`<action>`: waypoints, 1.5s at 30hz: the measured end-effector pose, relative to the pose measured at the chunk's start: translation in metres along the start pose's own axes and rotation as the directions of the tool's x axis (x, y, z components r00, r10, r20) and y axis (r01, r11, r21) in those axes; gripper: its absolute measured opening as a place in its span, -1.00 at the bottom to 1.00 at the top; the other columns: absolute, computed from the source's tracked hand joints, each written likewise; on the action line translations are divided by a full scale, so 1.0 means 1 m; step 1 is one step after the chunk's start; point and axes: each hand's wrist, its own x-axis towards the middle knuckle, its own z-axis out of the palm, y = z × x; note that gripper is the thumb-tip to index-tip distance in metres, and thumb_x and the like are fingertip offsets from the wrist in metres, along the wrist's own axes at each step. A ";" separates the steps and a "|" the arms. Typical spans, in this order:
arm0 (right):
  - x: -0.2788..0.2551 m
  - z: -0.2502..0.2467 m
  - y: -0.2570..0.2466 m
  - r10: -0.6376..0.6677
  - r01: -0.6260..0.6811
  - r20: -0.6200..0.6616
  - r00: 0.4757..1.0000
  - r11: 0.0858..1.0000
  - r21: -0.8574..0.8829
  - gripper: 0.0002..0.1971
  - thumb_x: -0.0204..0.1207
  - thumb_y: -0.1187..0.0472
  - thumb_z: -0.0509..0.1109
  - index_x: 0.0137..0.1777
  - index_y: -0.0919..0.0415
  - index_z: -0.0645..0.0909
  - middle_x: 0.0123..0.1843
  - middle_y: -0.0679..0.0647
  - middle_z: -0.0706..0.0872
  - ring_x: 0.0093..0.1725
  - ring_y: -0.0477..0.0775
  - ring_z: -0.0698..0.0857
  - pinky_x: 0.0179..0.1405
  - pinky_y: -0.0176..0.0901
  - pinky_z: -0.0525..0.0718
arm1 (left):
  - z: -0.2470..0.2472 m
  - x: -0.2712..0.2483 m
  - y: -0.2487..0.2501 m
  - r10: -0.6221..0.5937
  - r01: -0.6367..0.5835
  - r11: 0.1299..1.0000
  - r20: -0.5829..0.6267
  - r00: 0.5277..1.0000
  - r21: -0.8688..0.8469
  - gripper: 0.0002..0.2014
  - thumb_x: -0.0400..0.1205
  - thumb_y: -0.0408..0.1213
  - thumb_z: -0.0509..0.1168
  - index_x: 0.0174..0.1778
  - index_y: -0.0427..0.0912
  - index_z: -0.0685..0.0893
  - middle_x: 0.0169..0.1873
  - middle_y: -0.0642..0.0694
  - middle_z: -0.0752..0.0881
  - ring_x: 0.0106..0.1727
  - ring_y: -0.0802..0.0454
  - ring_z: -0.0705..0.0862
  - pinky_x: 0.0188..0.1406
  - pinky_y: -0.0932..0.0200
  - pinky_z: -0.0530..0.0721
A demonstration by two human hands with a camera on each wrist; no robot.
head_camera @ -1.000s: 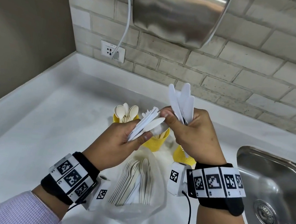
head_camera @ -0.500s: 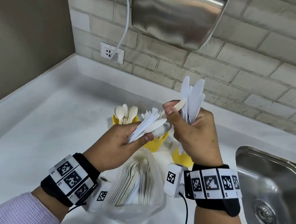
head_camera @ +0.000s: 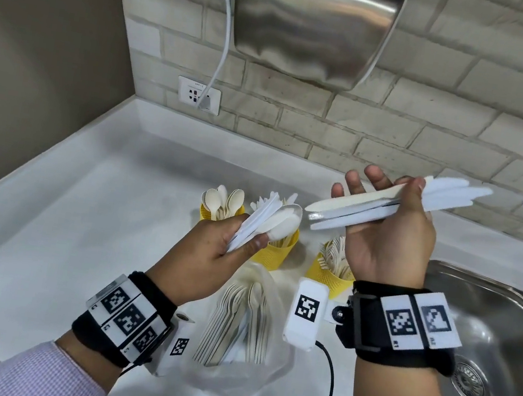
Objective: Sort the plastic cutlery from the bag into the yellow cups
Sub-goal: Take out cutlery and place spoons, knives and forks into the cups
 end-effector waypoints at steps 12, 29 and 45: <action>-0.025 0.008 0.015 -0.114 0.261 0.323 0.940 0.848 -0.461 -0.85 0.68 0.21 0.46 -0.13 0.11 0.60 -0.59 -0.12 0.37 -0.66 -0.09 0.26 -0.56 -0.34 0.30 | 0.002 0.003 -0.008 -0.018 0.037 0.982 -0.102 0.995 0.185 -0.61 0.70 0.28 0.11 -0.09 0.03 0.57 -0.49 0.02 0.48 -0.45 0.02 0.43 -0.40 0.03 0.47; -0.035 0.012 0.035 -0.028 0.373 0.420 0.907 0.517 -0.770 -0.87 0.58 0.25 0.53 -0.20 0.09 0.78 -0.44 -0.01 0.69 -0.41 -0.04 0.64 -0.31 -0.08 0.64 | -0.003 0.005 -0.010 0.066 0.028 0.924 -0.232 0.971 0.382 -0.66 0.76 0.08 0.22 0.28 -0.10 0.58 -0.48 0.14 0.43 -0.35 -0.19 0.45 -0.38 -0.02 0.52; -0.038 0.021 0.029 -0.039 0.354 0.414 0.909 0.595 -0.722 -0.72 0.65 0.24 0.49 -0.32 0.04 0.66 -0.59 -0.22 0.51 -0.57 -0.16 0.49 -0.36 -0.24 0.43 | -0.004 0.005 -0.007 0.076 0.013 0.909 -0.197 0.977 0.417 -0.73 0.77 0.08 0.19 0.20 -0.03 0.53 -0.47 0.12 0.41 -0.33 -0.31 0.53 -0.39 -0.04 0.58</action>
